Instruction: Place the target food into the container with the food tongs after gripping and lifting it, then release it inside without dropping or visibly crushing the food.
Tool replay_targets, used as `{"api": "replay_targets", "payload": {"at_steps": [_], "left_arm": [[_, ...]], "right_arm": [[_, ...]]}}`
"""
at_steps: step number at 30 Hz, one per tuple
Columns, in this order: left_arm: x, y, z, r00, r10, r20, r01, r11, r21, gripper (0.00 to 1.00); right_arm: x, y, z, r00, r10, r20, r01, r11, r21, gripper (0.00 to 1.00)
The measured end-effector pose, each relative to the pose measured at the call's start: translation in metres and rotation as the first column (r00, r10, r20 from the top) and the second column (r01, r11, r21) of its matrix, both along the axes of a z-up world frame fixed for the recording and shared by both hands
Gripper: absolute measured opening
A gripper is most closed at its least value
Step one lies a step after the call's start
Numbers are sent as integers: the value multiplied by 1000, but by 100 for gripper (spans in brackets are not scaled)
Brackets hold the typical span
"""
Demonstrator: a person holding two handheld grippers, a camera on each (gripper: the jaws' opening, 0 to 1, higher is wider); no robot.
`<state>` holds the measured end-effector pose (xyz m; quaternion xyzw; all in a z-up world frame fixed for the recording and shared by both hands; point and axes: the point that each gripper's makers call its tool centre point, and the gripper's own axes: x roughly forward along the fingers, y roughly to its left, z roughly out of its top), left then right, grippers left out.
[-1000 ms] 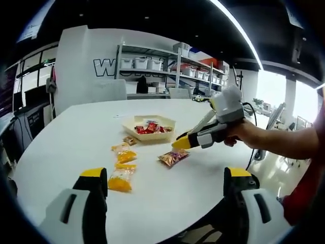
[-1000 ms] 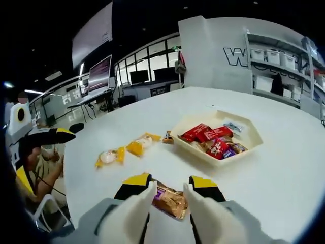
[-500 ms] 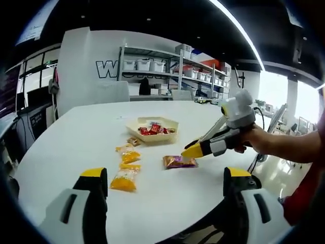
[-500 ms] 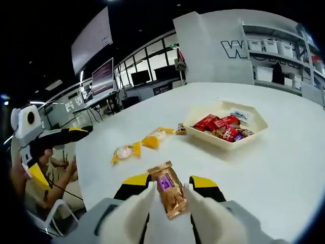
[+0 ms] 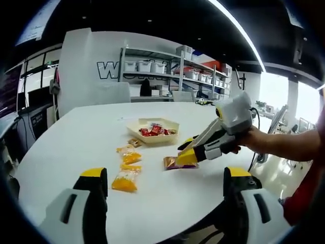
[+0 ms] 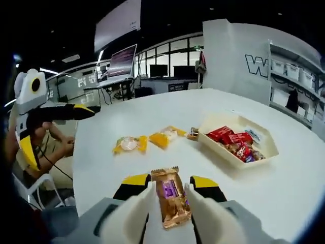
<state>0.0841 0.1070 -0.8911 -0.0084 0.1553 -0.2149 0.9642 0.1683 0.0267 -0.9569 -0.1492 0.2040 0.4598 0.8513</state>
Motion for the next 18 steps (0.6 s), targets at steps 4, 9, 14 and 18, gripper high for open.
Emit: {"api": "replay_targets", "payload": {"at_steps": [4, 9, 14, 18], "left_arm": [[1, -1, -1, 1000, -1, -1, 1, 1000, -5, 92], [2, -7, -6, 1000, -14, -15, 14, 1000, -3, 92], [2, -14, -3, 1000, -26, -14, 26, 1000, -1, 92], [-1, -17, 1, 999, -31, -8, 31, 999, 7, 92]], "right_arm": [[-3, -3, -4, 1000, 4, 6, -4, 1000, 9, 26], [-6, -8, -8, 1000, 12, 18, -13, 999, 36, 25], [-9, -13, -13, 1000, 16, 17, -16, 999, 39, 24], [-10, -14, -13, 1000, -1, 14, 0, 998, 55, 23]]}}
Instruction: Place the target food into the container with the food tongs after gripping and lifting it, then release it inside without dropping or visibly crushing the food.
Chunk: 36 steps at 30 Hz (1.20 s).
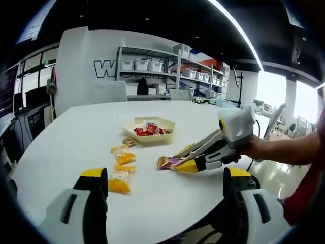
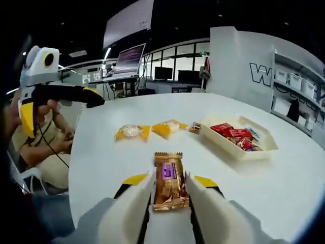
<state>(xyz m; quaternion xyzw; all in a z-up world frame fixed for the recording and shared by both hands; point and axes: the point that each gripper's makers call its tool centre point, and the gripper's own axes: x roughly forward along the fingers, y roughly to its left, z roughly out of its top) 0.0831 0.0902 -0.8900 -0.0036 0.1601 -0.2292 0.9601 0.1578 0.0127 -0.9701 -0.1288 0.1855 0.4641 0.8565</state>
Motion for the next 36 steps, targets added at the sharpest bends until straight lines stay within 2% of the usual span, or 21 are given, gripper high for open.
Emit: {"api": "replay_targets", "payload": {"at_steps": [4, 9, 12, 16, 21, 23, 36], "left_arm": [[-3, 5, -2, 1000, 13, -4, -12, 1000, 8, 92], [-7, 15, -5, 999, 39, -12, -39, 999, 13, 92], [-6, 18, -5, 999, 51, -13, -51, 999, 13, 92], [-1, 13, 0, 999, 45, 2, -45, 999, -3, 92], [-1, 3, -1, 1000, 22, 1, -22, 1000, 6, 92], [-3, 1, -1, 1000, 10, -1, -10, 1000, 9, 92], [-4, 10, -3, 999, 33, -4, -33, 999, 1, 92]], "right_arm": [[3, 0, 1, 1000, -7, -3, 7, 1000, 1, 23], [5, 2, 3, 995, -35, -88, 39, 998, 50, 24], [6, 1, 3, 992, -43, -116, 51, 996, 70, 24], [4, 2, 2, 994, -32, -103, 39, 997, 69, 25], [-1, 6, 4, 990, -23, -138, 37, 994, 104, 25], [-1, 7, 5, 991, -17, -129, 31, 993, 112, 25], [1, 10, 11, 988, -26, -154, 48, 989, 140, 22]]}}
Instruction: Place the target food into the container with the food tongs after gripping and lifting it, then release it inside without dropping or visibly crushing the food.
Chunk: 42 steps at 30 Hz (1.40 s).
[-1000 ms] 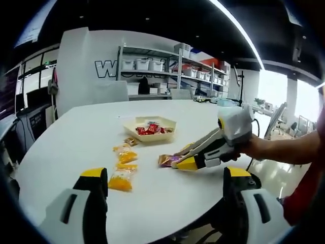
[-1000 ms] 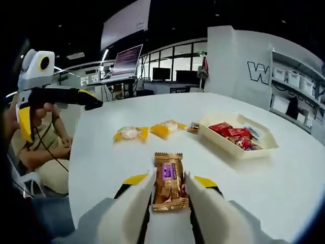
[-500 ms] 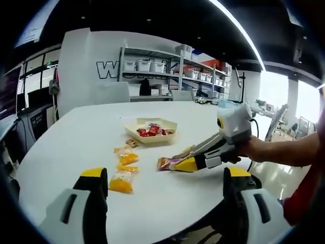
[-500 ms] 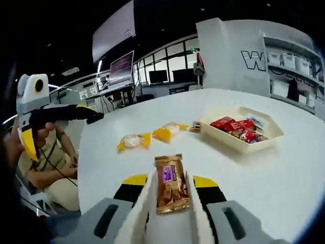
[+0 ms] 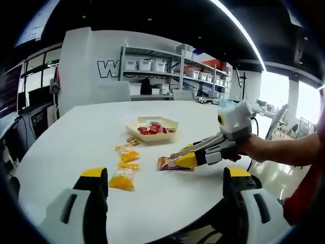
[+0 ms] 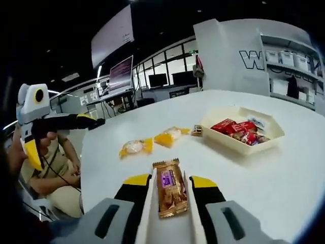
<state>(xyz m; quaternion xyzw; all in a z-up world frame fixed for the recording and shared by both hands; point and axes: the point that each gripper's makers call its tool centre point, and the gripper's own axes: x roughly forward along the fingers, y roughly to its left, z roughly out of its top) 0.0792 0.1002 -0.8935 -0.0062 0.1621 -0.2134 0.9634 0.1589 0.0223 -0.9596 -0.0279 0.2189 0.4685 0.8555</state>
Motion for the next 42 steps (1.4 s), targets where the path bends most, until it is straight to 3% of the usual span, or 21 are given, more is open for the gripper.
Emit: {"api": "replay_targets", "payload": {"at_steps": [4, 12, 22, 26, 30, 34, 36, 40, 42], "left_arm": [[0, -2, -1, 1000, -4, -1, 4, 1000, -1, 92], [2, -2, -3, 1000, -4, -6, 4, 1000, 0, 92], [3, 5, -5, 1000, 9, -9, -9, 1000, -6, 92], [4, 2, -6, 1000, 4, -8, -4, 1000, -9, 92], [3, 1, -7, 1000, -2, -12, 2, 1000, -3, 91], [2, 3, -9, 1000, 5, -16, -5, 1000, -9, 91], [2, 2, -10, 1000, 0, -18, 0, 1000, -11, 91], [8, -8, -13, 999, -27, -25, 27, 1000, -3, 91], [11, -16, -8, 999, -48, -18, 48, 999, -5, 90]], "right_arm": [[5, -5, -2, 999, -25, 30, 26, 999, -46, 20], [4, -5, 2, 999, -33, 2, 33, 998, -45, 18], [25, -12, 38, 998, -67, 17, 66, 997, 37, 18], [29, -13, 27, 998, -61, 6, 60, 998, 3, 19], [20, -11, 18, 999, -44, -6, 43, 999, -24, 20], [5, -4, 39, 999, -6, -32, 10, 992, 128, 20], [-7, 2, 57, 998, 68, 15, -70, 973, 221, 20], [-24, 6, 73, 988, 134, 80, -150, 957, 248, 21], [-27, 6, 76, 985, 154, 76, -169, 947, 272, 21]]}}
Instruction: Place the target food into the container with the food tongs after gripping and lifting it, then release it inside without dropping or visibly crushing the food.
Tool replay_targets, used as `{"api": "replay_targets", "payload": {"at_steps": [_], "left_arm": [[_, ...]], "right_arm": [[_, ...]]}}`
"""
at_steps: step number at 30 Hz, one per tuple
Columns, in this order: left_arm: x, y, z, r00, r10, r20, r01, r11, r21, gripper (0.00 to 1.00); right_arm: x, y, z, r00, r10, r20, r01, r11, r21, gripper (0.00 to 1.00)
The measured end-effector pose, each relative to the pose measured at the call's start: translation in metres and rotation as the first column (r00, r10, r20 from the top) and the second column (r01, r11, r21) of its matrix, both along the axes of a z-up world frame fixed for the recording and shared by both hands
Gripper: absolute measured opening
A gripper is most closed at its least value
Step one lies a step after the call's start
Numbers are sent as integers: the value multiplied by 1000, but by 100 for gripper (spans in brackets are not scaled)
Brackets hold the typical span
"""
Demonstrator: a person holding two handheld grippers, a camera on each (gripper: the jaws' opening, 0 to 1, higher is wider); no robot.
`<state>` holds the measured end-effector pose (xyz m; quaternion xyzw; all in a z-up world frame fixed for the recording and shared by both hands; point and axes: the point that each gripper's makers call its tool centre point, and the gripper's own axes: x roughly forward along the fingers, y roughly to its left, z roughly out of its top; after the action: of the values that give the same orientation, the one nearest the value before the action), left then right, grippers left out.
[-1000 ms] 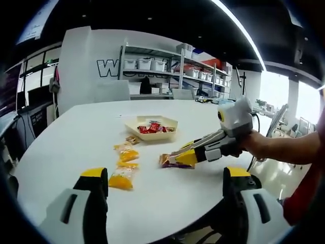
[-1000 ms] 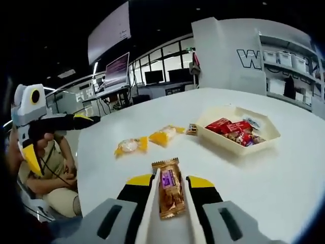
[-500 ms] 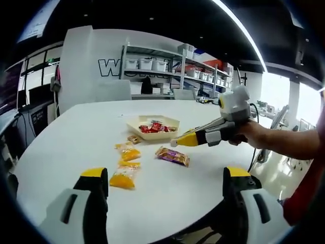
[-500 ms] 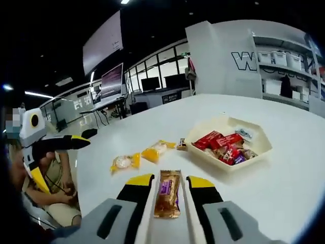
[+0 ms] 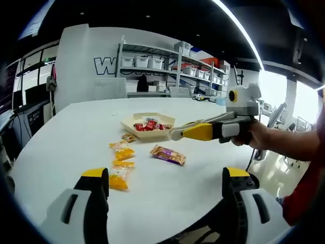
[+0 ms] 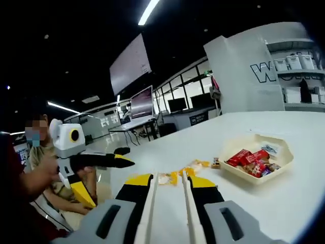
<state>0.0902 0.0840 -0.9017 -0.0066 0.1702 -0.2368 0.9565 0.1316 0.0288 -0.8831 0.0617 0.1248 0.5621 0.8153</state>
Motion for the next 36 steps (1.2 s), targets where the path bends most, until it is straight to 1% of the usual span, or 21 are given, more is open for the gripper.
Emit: {"api": "replay_targets", "payload": {"at_steps": [1, 3, 5, 7, 8, 10, 14, 18, 20, 22, 24, 26, 27, 28, 29, 32, 34, 35, 36], "left_arm": [[1, -3, 2, 1000, -8, 4, 8, 1000, -1, 90], [3, -12, 8, 999, -37, 16, 37, 999, -4, 89], [2, -24, 14, 995, -90, 33, 90, 996, 1, 87], [1, -34, 17, 991, -129, 37, 129, 992, 12, 86], [1, -38, 19, 989, -141, 42, 141, 990, 10, 86], [0, -44, 23, 985, -165, 52, 166, 986, -4, 87], [-5, -59, 28, 969, -237, 69, 239, 971, -25, 85], [-9, -68, 27, 960, -274, 59, 276, 961, -28, 84], [-12, -72, 27, 954, -293, 59, 295, 955, -23, 83], [-15, -76, 27, 948, -312, 65, 313, 949, -15, 80], [-18, -77, 30, 945, -316, 83, 319, 948, -14, 79], [-19, -78, 32, 944, -321, 81, 325, 945, -38, 80], [-22, -81, 34, 940, -332, 78, 337, 939, -64, 81], [-21, -80, 32, 943, -325, 69, 329, 942, -68, 85], [-22, -82, 33, 941, -331, 68, 335, 939, -72, 86], [-21, -82, 32, 943, -327, 66, 331, 941, -71, 87], [-20, -82, 32, 944, -324, 62, 328, 941, -84, 88], [-21, -83, 33, 944, -325, 57, 330, 938, -107, 89], [-21, -84, 33, 944, -327, 54, 331, 937, -114, 90]], "right_arm": [[-1, 0, 1, 1000, 8, -5, -8, 1000, 7, 21], [-7, 1, 5, 999, 46, 4, -46, 998, 33, 21], [-15, 2, 11, 996, 86, 0, -86, 994, 72, 22], [-22, 1, 18, 993, 122, -2, -121, 986, 114, 22], [-23, 0, 19, 992, 126, -16, -123, 985, 122, 22], [-23, -1, 20, 991, 132, -15, -129, 983, 130, 22], [-27, -1, 22, 988, 152, -26, -147, 978, 148, 22], [-32, 2, 20, 985, 173, -24, -168, 977, 128, 22], [-34, 5, 15, 983, 182, -23, -179, 978, 105, 23], [-33, 6, 12, 984, 177, -20, -174, 980, 92, 23], [-31, 6, 8, 985, 172, -16, -170, 983, 73, 23], [-29, 6, 7, 986, 164, -17, -162, 985, 66, 23], [-28, 7, 6, 987, 160, -15, -159, 986, 58, 23], [-28, 7, 5, 987, 160, -15, -159, 986, 55, 23], [-27, 8, 5, 987, 157, -15, -157, 987, 48, 23], [-27, 8, 5, 988, 153, -17, -152, 987, 49, 23], [-25, 8, 6, 989, 146, -20, -144, 988, 50, 23], [-25, 8, 6, 990, 142, -24, -141, 989, 53, 23], [-24, 7, 7, 990, 139, -26, -137, 989, 58, 23]]}}
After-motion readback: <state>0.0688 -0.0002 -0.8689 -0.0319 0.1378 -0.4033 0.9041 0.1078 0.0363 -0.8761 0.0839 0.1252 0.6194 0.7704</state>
